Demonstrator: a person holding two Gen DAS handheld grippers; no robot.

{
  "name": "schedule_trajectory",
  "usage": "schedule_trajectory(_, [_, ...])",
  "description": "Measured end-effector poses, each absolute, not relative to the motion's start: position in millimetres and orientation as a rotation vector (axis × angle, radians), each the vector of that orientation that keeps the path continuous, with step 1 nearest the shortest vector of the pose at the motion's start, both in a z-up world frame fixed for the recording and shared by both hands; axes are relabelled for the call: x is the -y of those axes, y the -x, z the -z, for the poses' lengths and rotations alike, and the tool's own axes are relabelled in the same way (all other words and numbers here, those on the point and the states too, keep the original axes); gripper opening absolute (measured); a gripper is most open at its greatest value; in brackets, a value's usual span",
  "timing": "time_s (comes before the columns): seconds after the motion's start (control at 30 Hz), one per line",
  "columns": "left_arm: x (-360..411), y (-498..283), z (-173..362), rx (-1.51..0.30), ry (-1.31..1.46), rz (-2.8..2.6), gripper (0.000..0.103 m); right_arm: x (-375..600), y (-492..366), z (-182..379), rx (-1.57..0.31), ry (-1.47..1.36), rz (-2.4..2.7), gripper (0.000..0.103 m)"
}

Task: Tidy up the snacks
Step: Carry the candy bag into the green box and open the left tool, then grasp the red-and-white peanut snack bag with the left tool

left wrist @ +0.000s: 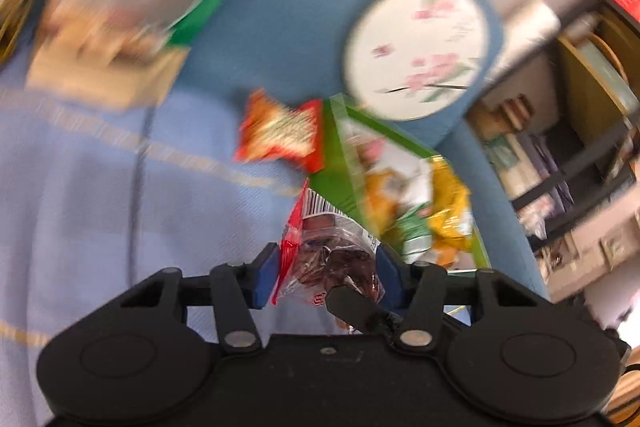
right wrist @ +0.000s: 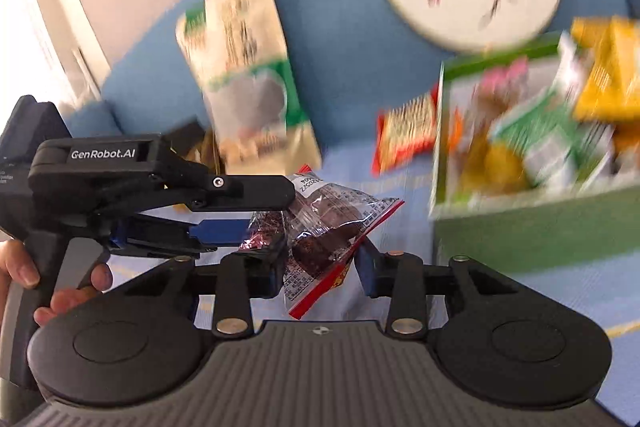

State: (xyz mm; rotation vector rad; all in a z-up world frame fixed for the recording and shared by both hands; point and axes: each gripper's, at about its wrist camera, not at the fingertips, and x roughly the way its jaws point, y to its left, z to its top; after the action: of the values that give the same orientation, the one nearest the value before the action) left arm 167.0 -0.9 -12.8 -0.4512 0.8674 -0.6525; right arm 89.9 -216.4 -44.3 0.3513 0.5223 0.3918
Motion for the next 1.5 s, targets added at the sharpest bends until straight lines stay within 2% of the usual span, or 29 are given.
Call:
schedule_trajectory(0.3, [80,-176,-26,-0.774,0.368,0.781,0.054,280,-76,13,-0.353,-0.383,-0.253,0.063])
schedule_trajectory(0.57, [139,-189,-19,-0.797,0.360,0.850,0.055,320,-72,13,-0.346,-0.442,-0.110,0.063])
schedule_trajectory(0.77, [180,-211,-40,-0.773,0.331,0.877,0.057,351,-87,3,-0.278,-0.450,-0.059,0.063])
schedule_trajectory(0.9, [218,-228,-48,-0.755,0.284,0.877,0.064,379,-101,4,-0.235,-0.422,-0.019,0.063])
schedule_trajectory(1.03, [247,-242,-35,-0.761,0.243,0.850,0.064,393,-116,18,-0.250,-0.394,0.031,0.064])
schedule_trajectory(1.07, [252,-244,-30,-0.767,0.219,0.836,0.066,393,-119,23,-0.252,-0.368,0.044,0.066])
schedule_trajectory(1.1, [255,-245,-26,-0.765,0.194,0.820,0.081,392,-123,26,-0.265,-0.336,0.061,0.074])
schedule_trajectory(1.13, [255,-244,-22,-0.756,0.169,0.789,0.103,391,-125,29,-0.290,-0.317,0.072,0.086])
schedule_trajectory(1.17, [252,-242,-21,-0.736,0.158,0.757,0.103,390,-126,30,-0.309,-0.309,0.080,0.103])
schedule_trajectory(1.23, [242,-237,-20,-0.690,0.149,0.727,0.103,385,-124,28,-0.299,-0.272,0.088,0.103])
schedule_trajectory(1.5, [177,-231,-34,-0.689,0.210,0.682,0.103,357,-102,17,-0.267,-0.199,0.061,0.103])
